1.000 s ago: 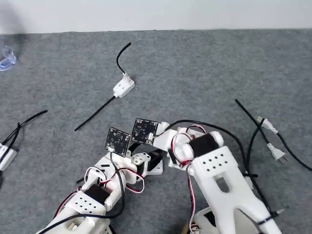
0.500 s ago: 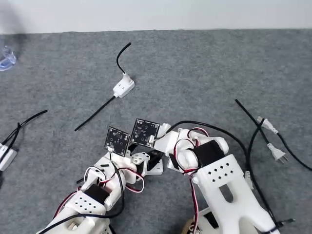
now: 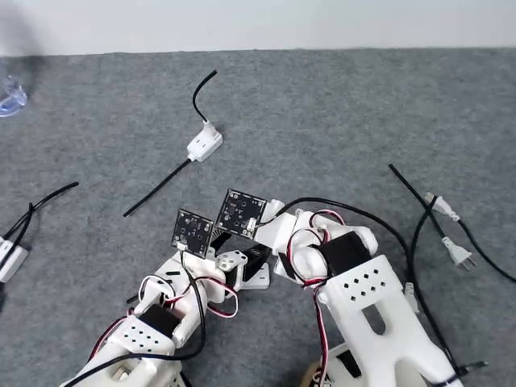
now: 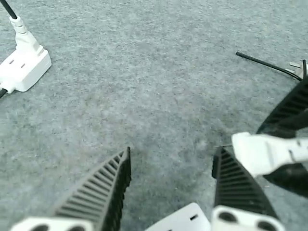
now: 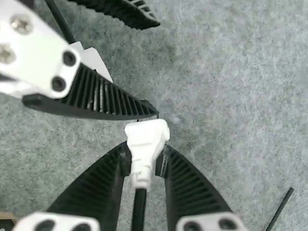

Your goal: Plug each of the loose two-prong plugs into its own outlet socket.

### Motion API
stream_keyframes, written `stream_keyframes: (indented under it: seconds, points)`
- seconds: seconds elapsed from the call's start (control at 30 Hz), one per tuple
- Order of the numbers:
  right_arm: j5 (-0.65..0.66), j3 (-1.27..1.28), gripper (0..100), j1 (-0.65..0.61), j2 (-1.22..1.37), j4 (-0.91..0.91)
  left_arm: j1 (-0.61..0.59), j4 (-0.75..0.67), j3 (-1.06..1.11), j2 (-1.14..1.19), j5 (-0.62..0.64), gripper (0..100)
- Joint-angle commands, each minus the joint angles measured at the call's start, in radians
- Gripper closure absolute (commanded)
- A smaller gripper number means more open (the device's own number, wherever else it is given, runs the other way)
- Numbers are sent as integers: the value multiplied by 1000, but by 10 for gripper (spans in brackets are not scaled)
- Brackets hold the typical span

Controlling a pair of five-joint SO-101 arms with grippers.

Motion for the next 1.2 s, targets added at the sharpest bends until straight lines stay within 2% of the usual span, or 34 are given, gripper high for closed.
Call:
stream_keyframes:
  seconds: [0.0,0.4,0.63,0.8,1.03,1.17]
  points:
    - [-15,-64,990,-30,-28,-31,-2,-18,-4,2,-2,739]
    - [-11,-61,990,-36,-28,-44,-2,-18,-4,3,-2,739]
    - [60,-60,990,111,-16,-38,-38,6,-4,-5,-3,739]
    - [72,18,990,157,-16,-47,-44,5,-5,-5,-3,739]
    - [180,264,990,274,-16,-271,-44,8,-4,-5,-3,739]
    - [278,353,990,366,-16,-338,-44,8,-4,-5,-3,739]
